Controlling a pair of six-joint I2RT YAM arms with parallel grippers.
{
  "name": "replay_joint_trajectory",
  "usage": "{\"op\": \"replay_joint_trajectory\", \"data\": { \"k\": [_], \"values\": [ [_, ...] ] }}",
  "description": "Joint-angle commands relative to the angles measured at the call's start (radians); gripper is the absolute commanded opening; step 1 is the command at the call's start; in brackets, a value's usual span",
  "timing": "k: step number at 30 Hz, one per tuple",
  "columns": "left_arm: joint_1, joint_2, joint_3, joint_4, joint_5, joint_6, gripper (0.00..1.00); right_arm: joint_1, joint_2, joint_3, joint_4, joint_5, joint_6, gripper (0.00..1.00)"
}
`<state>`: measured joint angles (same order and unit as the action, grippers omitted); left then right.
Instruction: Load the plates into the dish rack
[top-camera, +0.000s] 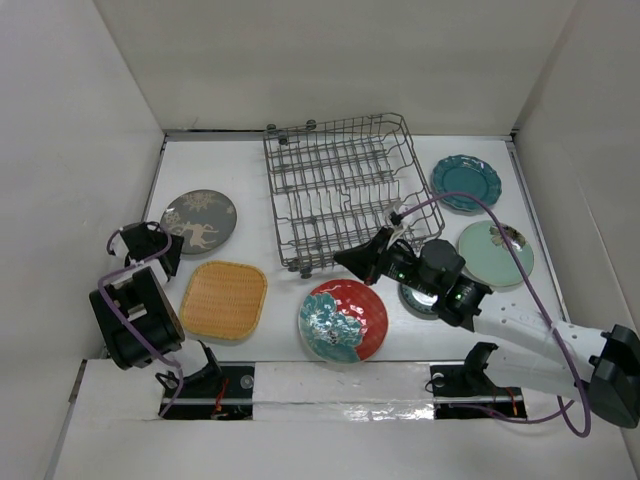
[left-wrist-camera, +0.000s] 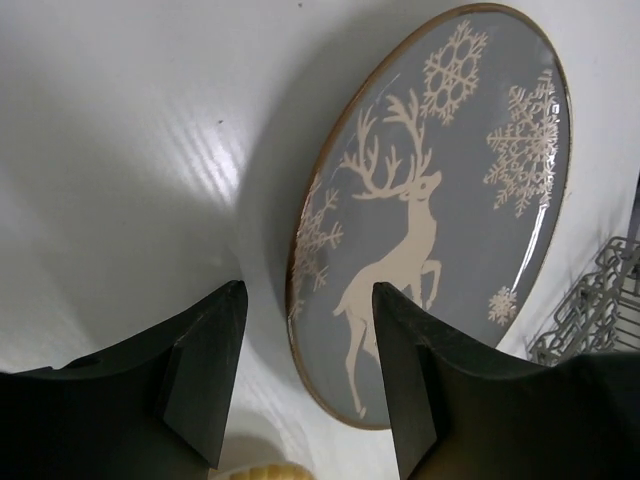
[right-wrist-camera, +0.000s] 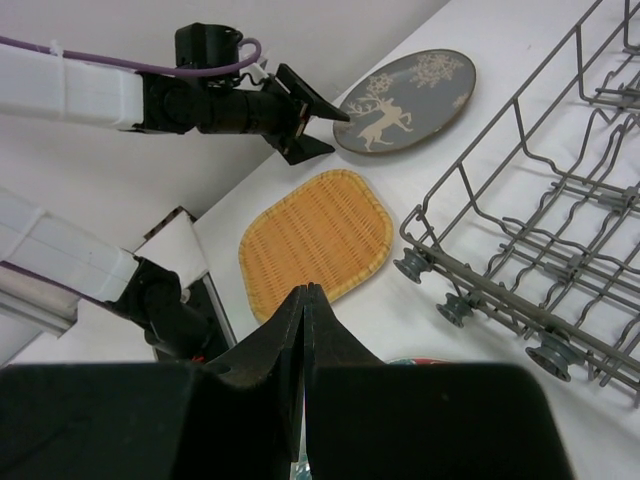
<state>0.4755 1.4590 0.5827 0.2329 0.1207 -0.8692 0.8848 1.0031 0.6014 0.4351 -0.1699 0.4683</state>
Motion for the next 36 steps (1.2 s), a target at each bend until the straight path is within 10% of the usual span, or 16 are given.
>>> {"op": "replay_joint_trajectory", "data": {
  "k": [1, 11, 14, 28, 36],
  "values": [
    [0.005, 0.04, 0.036, 0.084, 0.036, -0.016, 0.5, 0.006, -0.027, 0.038, 0.01, 0.018, -0.02, 0.04],
    [0.005, 0.118, -0.018, 0.279, 0.112, -0.091, 0.31, 0.006, -0.027, 0.044, -0.004, 0.035, -0.028, 0.04],
    [0.026, 0.126, -0.052, 0.385, 0.151, -0.111, 0.0, 0.006, -0.015, 0.046, -0.007, 0.047, -0.031, 0.04],
    [0.035, -0.118, -0.262, 0.842, 0.166, -0.229, 0.0, 0.006, 0.014, 0.057, -0.016, 0.06, -0.045, 0.04],
    [0.035, -0.118, -0.265, 0.942, 0.214, -0.275, 0.0, 0.006, 0.019, 0.051, -0.009, 0.099, -0.063, 0.44]
  ]
}}
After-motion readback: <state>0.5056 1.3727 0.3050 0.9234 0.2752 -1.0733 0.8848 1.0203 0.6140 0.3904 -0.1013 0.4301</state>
